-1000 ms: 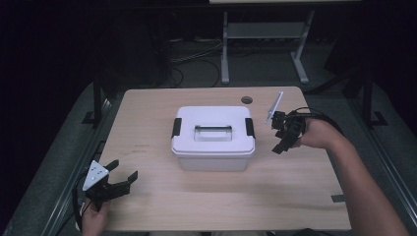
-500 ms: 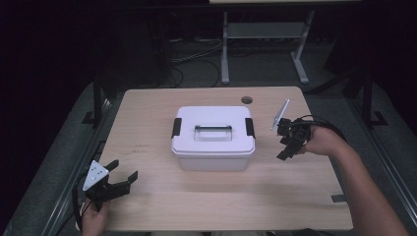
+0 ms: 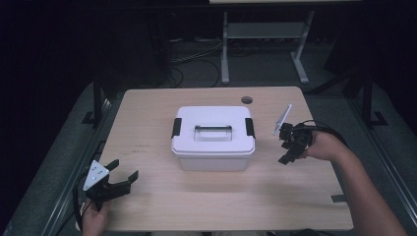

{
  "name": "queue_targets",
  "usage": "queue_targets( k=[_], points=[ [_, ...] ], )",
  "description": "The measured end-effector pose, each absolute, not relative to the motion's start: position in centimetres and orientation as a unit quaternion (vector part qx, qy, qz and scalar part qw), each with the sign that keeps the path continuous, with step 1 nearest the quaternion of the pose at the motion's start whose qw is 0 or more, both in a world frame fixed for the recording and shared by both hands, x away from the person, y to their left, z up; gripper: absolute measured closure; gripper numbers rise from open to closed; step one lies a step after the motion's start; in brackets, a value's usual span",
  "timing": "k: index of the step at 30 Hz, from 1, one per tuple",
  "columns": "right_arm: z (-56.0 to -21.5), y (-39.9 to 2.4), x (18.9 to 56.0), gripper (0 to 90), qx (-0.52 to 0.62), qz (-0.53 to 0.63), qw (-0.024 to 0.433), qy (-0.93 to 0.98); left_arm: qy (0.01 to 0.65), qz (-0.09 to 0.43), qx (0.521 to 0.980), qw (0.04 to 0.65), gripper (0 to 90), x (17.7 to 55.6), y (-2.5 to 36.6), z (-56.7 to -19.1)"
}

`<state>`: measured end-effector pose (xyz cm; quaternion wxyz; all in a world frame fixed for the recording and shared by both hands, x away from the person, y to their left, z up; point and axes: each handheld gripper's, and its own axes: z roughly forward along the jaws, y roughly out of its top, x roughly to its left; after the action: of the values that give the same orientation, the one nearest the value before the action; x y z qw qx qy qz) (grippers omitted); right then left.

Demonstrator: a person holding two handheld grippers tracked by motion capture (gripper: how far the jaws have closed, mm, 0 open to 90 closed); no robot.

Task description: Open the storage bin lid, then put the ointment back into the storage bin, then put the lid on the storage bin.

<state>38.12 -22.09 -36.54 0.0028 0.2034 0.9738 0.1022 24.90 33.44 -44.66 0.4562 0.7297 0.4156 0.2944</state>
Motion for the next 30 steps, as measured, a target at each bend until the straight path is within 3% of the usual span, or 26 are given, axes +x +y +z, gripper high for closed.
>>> queue_targets(
  k=[30],
  points=[
    [-38.9, -23.2, 37.3, 34.6, 0.215, 0.104, -0.014, 0.971, 0.415, 0.295, 0.731, 0.454, 16.3, 25.0, 33.4, -44.7]
  ],
)
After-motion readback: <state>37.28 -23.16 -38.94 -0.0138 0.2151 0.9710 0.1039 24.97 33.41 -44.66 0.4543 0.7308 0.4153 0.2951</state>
